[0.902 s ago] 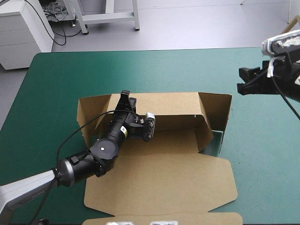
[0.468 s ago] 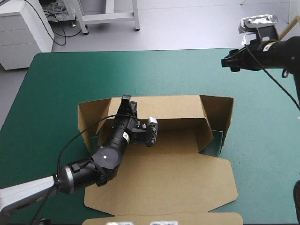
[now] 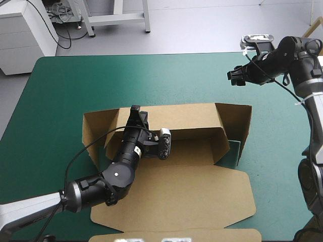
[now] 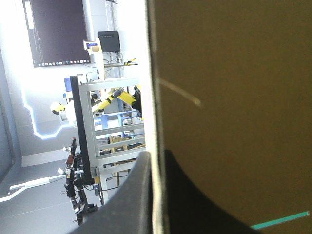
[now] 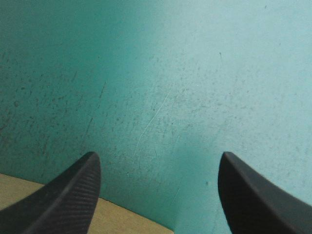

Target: Fold the box

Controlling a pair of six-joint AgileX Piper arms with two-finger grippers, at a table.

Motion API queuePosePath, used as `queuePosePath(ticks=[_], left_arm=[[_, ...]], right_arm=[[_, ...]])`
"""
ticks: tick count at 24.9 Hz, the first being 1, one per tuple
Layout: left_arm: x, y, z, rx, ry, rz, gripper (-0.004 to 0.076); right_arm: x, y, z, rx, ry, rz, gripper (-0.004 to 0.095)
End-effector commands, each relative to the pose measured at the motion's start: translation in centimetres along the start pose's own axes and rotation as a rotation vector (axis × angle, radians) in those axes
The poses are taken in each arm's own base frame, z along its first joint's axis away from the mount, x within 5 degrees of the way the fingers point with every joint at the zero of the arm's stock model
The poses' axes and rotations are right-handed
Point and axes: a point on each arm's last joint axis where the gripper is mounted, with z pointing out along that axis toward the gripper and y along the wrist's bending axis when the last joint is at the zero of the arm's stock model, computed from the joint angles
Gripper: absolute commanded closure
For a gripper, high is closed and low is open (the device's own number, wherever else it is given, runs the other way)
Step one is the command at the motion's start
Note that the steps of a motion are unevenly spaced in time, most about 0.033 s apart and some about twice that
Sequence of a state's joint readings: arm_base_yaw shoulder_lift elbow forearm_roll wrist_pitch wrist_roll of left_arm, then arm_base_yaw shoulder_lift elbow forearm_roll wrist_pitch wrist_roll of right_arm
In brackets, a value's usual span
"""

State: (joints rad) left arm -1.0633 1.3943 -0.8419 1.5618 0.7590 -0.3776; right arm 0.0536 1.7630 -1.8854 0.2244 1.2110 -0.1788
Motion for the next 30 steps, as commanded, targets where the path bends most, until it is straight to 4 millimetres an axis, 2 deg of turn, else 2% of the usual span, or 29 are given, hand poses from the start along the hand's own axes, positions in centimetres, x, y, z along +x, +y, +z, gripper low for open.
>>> queuePosePath(ticks=[1,6,12,17,20,24,30], left_arm=[[-0.5,0.4,-0.5,0.002,-0.050,-0.035,0.0734],[-0.5,0.7,-0.5,-0.035,-0.049,-0.077,0.0734],[-0.5,0.7,-0.5,-0.035,-0.050,-0.090,0.0734],[-0.5,0.7,-0.5,-0.034,-0.049,-0.099,0.0734],[-0.5,0.7,-0.5,-0.034,-0.049,-0.099,0.0734],[-0.4,0.7,-0.5,-0.037,-0.042,-0.099,0.0734],[-0.4,0.7,-0.5,-0.037,-0.042,-0.099,0.0734]], right_arm=[[-0.5,0.4,-2.3,-0.011,-0.075,-0.004,0.0273],[0.0,0.4,-1.6,-0.030,-0.047,0.009,0.0274],[1.5,0.4,0.7,-0.066,0.040,0.042,0.0274],[2.8,0.4,1.0,-0.066,0.083,0.047,0.0274],[3.3,0.5,0.2,-0.052,0.078,0.039,0.0274],[4.9,0.9,-2.0,-0.023,0.068,0.019,0.0274],[9.0,1.9,-3.5,-0.063,0.101,-0.015,0.0274]])
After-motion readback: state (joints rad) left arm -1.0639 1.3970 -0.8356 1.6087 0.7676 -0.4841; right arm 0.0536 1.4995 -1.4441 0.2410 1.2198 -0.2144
